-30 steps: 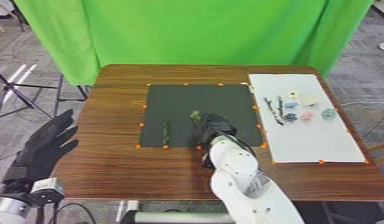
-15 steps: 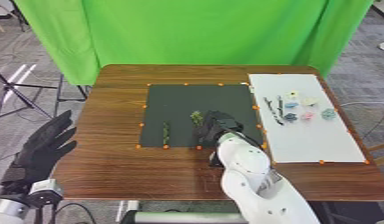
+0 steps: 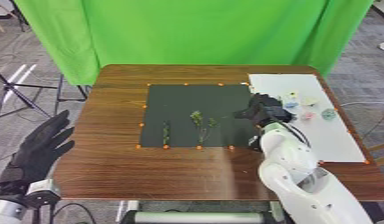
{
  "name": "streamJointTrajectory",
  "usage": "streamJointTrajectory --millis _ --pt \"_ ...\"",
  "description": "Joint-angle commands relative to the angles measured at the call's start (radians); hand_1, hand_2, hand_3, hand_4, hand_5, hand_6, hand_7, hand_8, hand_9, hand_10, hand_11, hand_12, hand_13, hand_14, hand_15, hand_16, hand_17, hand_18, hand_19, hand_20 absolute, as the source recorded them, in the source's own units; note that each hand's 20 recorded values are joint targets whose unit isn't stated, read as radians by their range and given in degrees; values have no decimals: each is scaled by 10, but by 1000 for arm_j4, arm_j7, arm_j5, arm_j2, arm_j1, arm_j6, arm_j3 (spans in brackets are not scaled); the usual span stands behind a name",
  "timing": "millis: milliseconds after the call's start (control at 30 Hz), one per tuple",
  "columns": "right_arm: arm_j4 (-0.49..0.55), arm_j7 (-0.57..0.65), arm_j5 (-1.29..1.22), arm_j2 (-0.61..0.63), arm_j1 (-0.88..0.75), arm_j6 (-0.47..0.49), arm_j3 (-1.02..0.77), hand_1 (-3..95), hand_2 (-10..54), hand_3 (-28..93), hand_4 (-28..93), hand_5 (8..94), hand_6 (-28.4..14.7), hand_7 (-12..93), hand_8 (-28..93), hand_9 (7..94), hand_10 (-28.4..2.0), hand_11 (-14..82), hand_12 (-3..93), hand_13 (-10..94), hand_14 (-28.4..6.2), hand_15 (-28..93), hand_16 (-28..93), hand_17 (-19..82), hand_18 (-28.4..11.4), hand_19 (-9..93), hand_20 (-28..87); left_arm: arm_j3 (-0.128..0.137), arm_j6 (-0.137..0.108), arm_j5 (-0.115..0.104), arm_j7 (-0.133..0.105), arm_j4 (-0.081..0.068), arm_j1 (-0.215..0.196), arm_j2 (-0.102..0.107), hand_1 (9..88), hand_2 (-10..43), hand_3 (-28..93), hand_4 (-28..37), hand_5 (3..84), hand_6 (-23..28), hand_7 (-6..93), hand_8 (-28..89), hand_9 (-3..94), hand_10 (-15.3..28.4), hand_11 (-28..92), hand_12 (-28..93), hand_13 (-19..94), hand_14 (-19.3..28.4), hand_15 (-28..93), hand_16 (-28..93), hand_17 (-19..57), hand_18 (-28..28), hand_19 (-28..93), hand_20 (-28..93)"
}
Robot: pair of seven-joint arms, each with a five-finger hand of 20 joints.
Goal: Arrange flowers
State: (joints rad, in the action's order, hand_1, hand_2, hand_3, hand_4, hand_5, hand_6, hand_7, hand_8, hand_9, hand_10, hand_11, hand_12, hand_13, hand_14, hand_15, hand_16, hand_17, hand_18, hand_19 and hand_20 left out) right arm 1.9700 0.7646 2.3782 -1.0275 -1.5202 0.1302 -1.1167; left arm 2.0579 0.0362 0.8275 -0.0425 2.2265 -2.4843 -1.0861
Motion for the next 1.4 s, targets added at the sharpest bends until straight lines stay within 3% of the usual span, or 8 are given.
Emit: streamJointTrajectory --millis 33,267,1000,1133,1200,1267,1400 --pt "-105 62 34 100 22 -52 -59 239 -95 714 -283 596 -39 393 -124 691 -129 404 327 649 -98 706 313 327 -215 929 546 4 1 0 -8 11 -21 -15 242 -63 691 -267 206 1 177 -93 151 76 75 230 108 103 108 103 -120 165 316 108" --pt "-165 52 37 79 49 -24 -40 247 -95 677 -283 560 -58 357 -117 640 -136 408 315 604 -106 703 294 300 -214 915 537 0 0 1 -4 12 -20 -23 242 -63 691 -266 206 2 175 -93 151 76 74 229 108 103 106 103 -119 164 314 106" --pt "-261 64 87 80 99 21 38 217 -95 751 -282 558 -55 363 -116 637 -137 418 311 600 -102 694 283 290 -217 901 547 -5 -2 -1 5 10 -18 -26 243 -61 689 -267 207 2 174 -92 151 76 75 229 108 103 106 104 -119 165 314 107" --pt "-280 51 82 84 110 37 63 281 -95 791 -279 586 -37 397 -125 668 -130 441 320 634 -91 697 283 302 -216 903 543 -6 -4 -4 6 10 -20 -22 244 -60 689 -266 207 2 175 -92 151 76 75 229 108 104 106 103 -120 165 315 107" --pt "-292 45 67 87 115 65 74 353 -95 775 -280 622 -21 413 1 712 -120 445 334 675 -78 695 298 324 -216 916 530 -7 -3 -7 6 6 -15 -15 245 -58 688 -267 207 2 175 -93 151 76 75 228 108 104 106 103 -120 165 316 107" --pt "-298 30 72 92 108 77 85 431 -95 746 -282 661 -11 441 80 766 -101 419 413 719 -72 707 316 352 -213 930 525 -6 1 -5 12 6 -15 -15 246 -50 686 -265 208 2 175 -93 151 77 76 229 108 103 106 103 -121 166 317 107" --pt "-287 15 67 95 79 60 82 484 -95 745 -282 717 5 463 104 816 -81 437 474 751 -64 738 337 383 -214 932 561 -3 0 -7 12 5 -15 -15 246 -50 685 -263 208 3 175 -93 151 77 77 228 109 104 107 103 -121 165 317 107"
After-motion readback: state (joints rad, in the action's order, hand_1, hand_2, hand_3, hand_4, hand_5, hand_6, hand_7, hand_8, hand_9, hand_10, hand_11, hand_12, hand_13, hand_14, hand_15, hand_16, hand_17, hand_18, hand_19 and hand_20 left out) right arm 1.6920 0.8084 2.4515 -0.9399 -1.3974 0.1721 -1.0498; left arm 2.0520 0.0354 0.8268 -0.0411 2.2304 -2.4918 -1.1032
